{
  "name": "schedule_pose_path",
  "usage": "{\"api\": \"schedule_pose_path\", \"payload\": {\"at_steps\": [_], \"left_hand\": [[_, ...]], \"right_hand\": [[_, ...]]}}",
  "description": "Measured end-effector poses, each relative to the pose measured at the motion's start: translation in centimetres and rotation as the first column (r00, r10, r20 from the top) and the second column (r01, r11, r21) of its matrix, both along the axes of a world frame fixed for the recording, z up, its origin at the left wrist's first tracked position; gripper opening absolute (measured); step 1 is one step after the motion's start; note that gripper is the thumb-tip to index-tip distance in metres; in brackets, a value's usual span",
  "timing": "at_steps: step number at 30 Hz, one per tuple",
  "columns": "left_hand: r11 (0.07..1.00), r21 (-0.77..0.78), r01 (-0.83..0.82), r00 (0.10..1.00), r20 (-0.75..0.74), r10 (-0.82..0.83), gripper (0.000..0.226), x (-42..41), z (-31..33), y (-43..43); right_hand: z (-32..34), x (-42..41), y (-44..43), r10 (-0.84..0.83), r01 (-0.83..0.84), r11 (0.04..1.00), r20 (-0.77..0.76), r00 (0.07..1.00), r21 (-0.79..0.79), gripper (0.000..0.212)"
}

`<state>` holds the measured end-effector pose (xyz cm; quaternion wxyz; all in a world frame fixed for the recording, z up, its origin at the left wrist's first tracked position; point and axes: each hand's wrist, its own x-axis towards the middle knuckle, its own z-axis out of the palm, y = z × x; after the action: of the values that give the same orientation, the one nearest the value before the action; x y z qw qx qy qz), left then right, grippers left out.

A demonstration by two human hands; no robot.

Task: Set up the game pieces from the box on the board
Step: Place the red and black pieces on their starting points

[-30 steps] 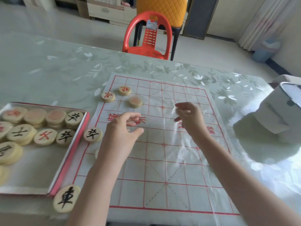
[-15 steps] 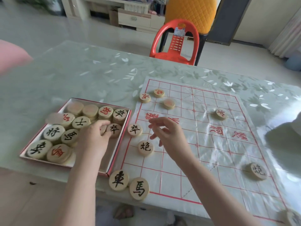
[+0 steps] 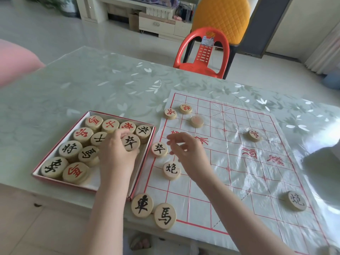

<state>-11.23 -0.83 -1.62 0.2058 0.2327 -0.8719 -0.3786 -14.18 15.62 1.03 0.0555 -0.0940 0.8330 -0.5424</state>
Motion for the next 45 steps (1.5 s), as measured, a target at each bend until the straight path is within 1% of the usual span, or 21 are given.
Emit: {"api": "schedule_pose_path", "payload": {"at_steps": [2,4,7,9,13,17,21,22,24,27,29,32,35,38,40,42,45], "left_hand": [[0.995,0.094,-0.018,0.998,-0.062,0.024,0.053,0.8,1.1,-0.3],[0.987,0.158,-0.015,0.996,-0.080,0.028,0.056,1.3,1.8,-0.6],[0.982,0.189,0.011,0.998,-0.064,0.001,0.055,1.7,2.1,-0.9],[0.975,0.222,0.029,0.997,-0.075,-0.012,0.054,1.7,2.2,-1.1],[0.953,0.301,0.021,0.996,-0.093,0.007,0.057,1.5,2.0,-1.7],[0.941,0.335,0.040,0.992,-0.127,0.002,0.057,1.5,2.0,-2.2],[0.947,0.319,0.034,0.992,-0.127,0.007,0.056,1.6,2.1,-2.5],[0.951,0.308,0.034,0.992,-0.128,0.006,0.055,1.7,2.3,-2.5],[0.953,0.302,0.038,0.992,-0.125,0.000,0.054,1.7,2.5,-2.3],[0.948,0.309,0.069,0.992,-0.125,-0.032,0.052,1.7,2.9,-1.8],[0.950,0.299,0.088,0.991,-0.119,-0.055,0.049,1.6,3.1,-1.4],[0.954,0.274,0.121,0.990,-0.104,-0.095,0.050,1.3,3.2,-0.3],[0.941,0.277,0.193,0.981,-0.085,-0.176,0.049,1.3,3.7,1.3],[0.927,0.262,0.267,0.964,-0.093,-0.251,0.048,1.1,3.9,2.5],[0.919,0.252,0.303,0.953,-0.086,-0.291,0.049,0.6,4.0,3.6],[0.917,0.207,0.341,0.940,-0.045,-0.340,0.048,0.2,3.8,5.1],[0.894,0.122,0.430,0.902,-0.030,-0.430,0.047,-0.8,3.2,7.7]], "right_hand": [[0.0,-0.9,-1.4,0.034,-0.030,0.997,-0.046,0.998,0.075,0.023],[-0.4,-1.9,-3.1,0.067,-0.049,0.982,-0.090,0.994,0.182,0.028],[-1.0,-3.4,-5.5,0.090,-0.026,0.939,-0.170,0.981,0.344,0.037],[-1.1,-4.0,-6.7,0.110,-0.016,0.905,-0.198,0.974,0.425,0.043],[-1.7,-4.4,-7.9,0.126,0.014,0.856,-0.235,0.964,0.517,0.046],[-2.6,-4.0,-8.8,0.113,0.077,0.805,-0.280,0.953,0.588,0.053],[-3.3,-3.7,-9.3,0.120,0.105,0.762,-0.298,0.947,0.639,0.044],[-3.4,-3.6,-9.4,0.126,0.097,0.769,-0.299,0.946,0.632,0.042],[-3.4,-3.6,-9.2,0.108,0.073,0.827,-0.284,0.953,0.558,0.042],[-2.7,-3.5,-7.8,-0.021,0.105,0.943,-0.258,0.966,0.315,0.046],[-1.8,-3.2,-6.3,-0.056,0.107,0.976,-0.256,0.965,0.191,0.046],[-0.6,-2.6,-3.6,-0.038,0.058,0.993,-0.199,0.979,0.098,0.047],[-0.1,-2.0,1.0,-0.060,0.074,0.993,-0.156,0.986,0.087,0.050],[-0.1,-1.2,6.7,-0.090,0.112,0.975,-0.125,0.988,0.189,0.050],[-0.4,-0.9,10.1,-0.137,0.158,0.964,-0.108,0.985,0.214,0.050],[-0.7,-0.5,12.8,-0.192,0.209,0.951,-0.098,0.977,0.229,0.050],[-1.2,0.2,15.5,-0.271,0.286,0.927,-0.092,0.958,0.243,0.050]]}}
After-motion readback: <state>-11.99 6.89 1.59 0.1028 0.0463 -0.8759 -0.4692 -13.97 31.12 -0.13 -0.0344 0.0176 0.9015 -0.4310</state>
